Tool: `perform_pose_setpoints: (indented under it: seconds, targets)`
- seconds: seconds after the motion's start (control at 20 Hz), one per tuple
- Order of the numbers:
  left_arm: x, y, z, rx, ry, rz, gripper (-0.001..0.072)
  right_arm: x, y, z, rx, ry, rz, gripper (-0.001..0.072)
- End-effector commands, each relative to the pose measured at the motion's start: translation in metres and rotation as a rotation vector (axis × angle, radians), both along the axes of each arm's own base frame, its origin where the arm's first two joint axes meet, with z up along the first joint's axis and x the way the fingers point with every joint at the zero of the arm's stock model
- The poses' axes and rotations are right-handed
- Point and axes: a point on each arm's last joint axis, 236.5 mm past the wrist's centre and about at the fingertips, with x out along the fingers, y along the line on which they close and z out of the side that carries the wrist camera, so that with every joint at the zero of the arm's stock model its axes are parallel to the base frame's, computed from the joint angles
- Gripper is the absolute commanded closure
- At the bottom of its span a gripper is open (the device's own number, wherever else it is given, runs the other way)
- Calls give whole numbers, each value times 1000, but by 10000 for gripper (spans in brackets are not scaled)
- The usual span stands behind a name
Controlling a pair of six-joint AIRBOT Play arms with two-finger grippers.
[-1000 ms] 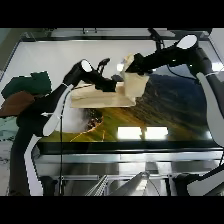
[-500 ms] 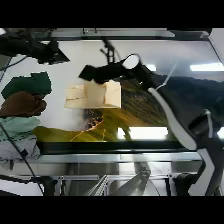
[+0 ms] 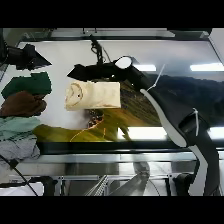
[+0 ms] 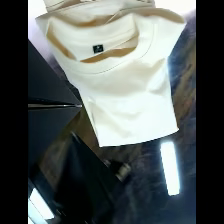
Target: Fold the shirts.
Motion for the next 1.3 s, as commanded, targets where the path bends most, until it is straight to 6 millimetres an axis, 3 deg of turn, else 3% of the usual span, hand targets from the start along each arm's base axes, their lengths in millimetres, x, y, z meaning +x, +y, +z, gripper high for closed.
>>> perform_pose_setpoints:
  seconds: [0.0,0.2,0.3,0.4,0.45,0.5,0.55,0.7,0.9,1.05,1.2,1.25]
  targets:
    - [-7,-3,-10,11,8,-39,688,7,-63,-7,-182,57,1,695]
    - [-24,2,-12,16,12,-31,688,1,-139,-30,-426,168,-10,696]
    - [-45,9,-15,19,15,-10,689,-10,-172,-44,-508,220,24,695]
    - [-73,15,-20,12,35,20,688,-5,-199,-70,-575,265,-14,685]
    - [-87,17,-21,11,38,38,688,1,-209,-90,-610,313,-61,532]
    - [-99,19,-19,11,32,57,688,9,-217,-109,-634,360,-116,189]
    - [-108,20,-16,14,12,78,688,17,-221,-130,-655,401,-157,3]
    - [-126,19,-3,45,-74,123,688,37,-217,-180,-639,461,-219,4]
    - [-143,15,10,61,-152,148,688,41,-208,-227,-611,541,-230,3]
    - [-146,14,22,71,-204,163,688,38,-181,-234,-485,581,-182,4]
    - [-147,14,24,72,-212,165,688,43,-155,-217,-353,561,-157,25]
    - [-147,14,24,72,-210,165,688,45,-148,-207,-314,539,-142,303]
